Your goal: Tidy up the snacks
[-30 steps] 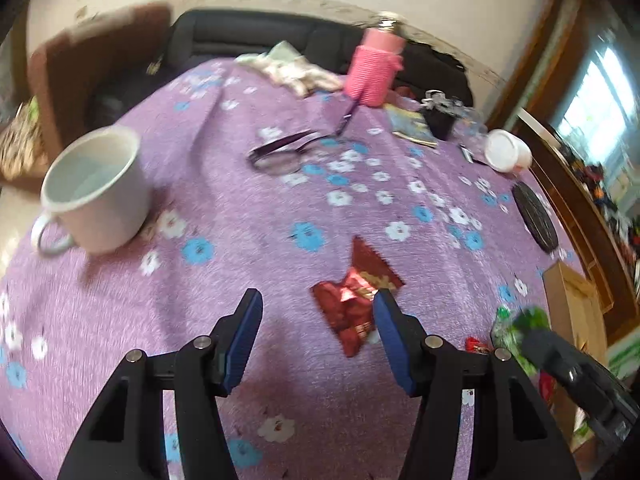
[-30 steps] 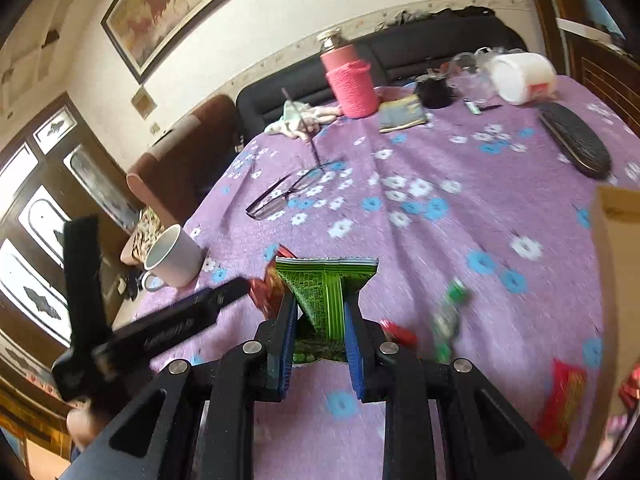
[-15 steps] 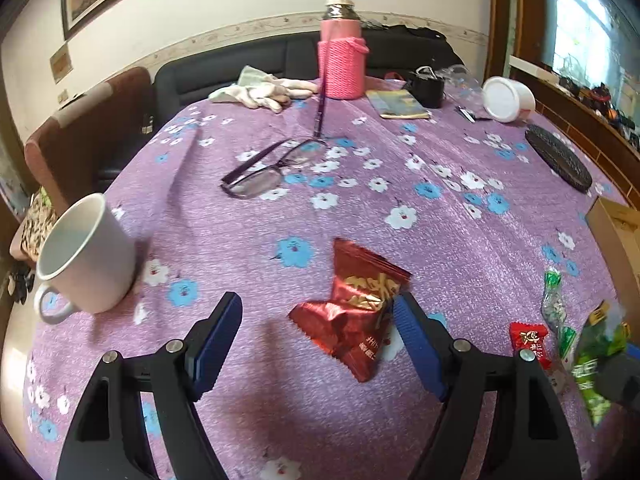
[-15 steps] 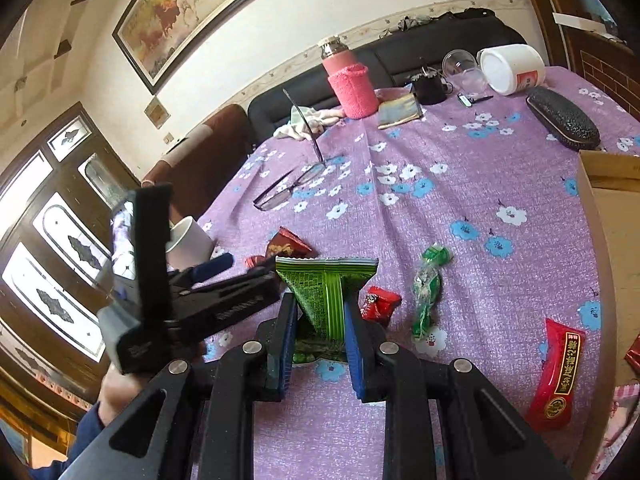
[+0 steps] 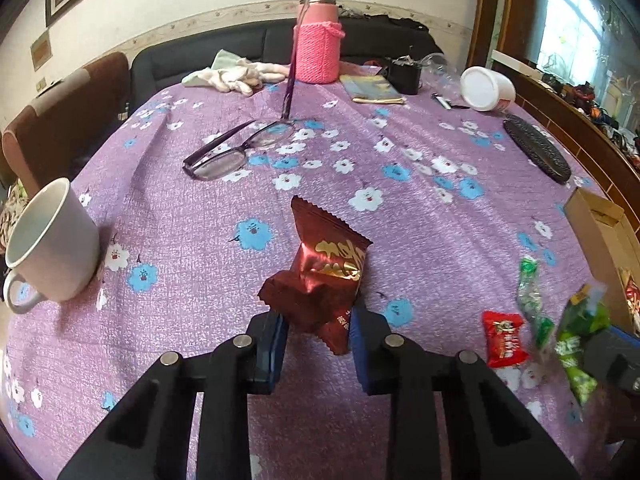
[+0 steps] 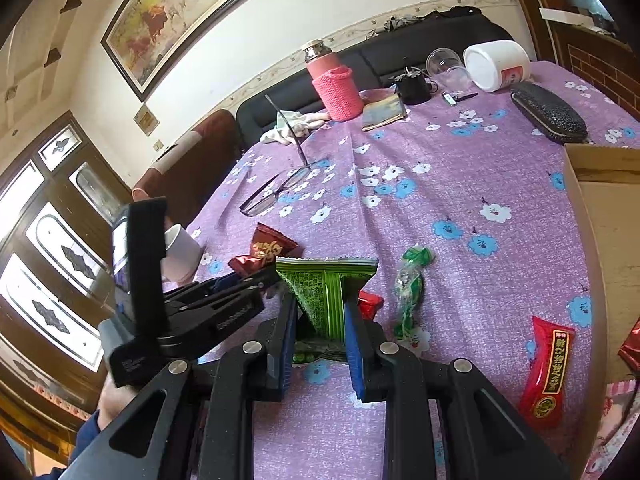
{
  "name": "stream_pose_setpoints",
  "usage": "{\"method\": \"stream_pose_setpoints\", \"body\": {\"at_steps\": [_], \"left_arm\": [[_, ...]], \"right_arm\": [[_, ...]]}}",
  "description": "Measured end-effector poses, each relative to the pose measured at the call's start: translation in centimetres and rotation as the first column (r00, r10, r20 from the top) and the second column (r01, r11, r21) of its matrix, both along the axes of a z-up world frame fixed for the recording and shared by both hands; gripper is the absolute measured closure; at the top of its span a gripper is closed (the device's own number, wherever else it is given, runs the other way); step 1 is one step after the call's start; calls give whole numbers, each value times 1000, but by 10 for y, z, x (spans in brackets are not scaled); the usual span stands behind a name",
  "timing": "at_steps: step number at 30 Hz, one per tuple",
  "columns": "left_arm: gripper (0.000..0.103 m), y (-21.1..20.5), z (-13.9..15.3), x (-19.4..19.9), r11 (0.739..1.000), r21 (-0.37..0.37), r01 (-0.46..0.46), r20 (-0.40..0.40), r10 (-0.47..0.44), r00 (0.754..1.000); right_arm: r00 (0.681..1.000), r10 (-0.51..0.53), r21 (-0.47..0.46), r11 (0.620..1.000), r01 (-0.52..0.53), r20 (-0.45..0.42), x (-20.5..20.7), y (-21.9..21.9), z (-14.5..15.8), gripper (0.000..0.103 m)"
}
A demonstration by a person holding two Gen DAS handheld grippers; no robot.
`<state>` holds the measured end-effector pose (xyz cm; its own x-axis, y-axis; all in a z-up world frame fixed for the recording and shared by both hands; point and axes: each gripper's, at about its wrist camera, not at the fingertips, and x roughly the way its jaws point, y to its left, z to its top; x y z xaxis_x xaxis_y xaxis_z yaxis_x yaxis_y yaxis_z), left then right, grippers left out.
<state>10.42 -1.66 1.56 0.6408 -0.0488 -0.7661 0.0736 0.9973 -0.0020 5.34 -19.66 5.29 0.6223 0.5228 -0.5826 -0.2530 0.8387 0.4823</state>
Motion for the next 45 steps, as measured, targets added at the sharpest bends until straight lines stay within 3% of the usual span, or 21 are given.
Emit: {"method": "stream_pose_setpoints", "body": {"at_steps": [8, 12, 19, 45], "left_arm": [[76, -13, 21, -20, 998, -45, 44, 92, -39, 995], [76, -25, 31, -32, 998, -25, 65, 151, -61, 987], [76, -42, 35, -44, 993, 2, 114, 176, -113, 978], [75, -72, 45, -75, 968, 230, 102, 349, -180, 920]], "right_arm": [[999, -33, -7, 999, 33, 8, 0, -5, 0, 78], [999, -46, -10, 999, 46, 13, 0, -8, 1, 78], [997, -69, -8, 998, 69, 22, 0, -12, 3, 78], [990, -138, -1, 990, 138, 34, 0, -28, 5, 78]]}}
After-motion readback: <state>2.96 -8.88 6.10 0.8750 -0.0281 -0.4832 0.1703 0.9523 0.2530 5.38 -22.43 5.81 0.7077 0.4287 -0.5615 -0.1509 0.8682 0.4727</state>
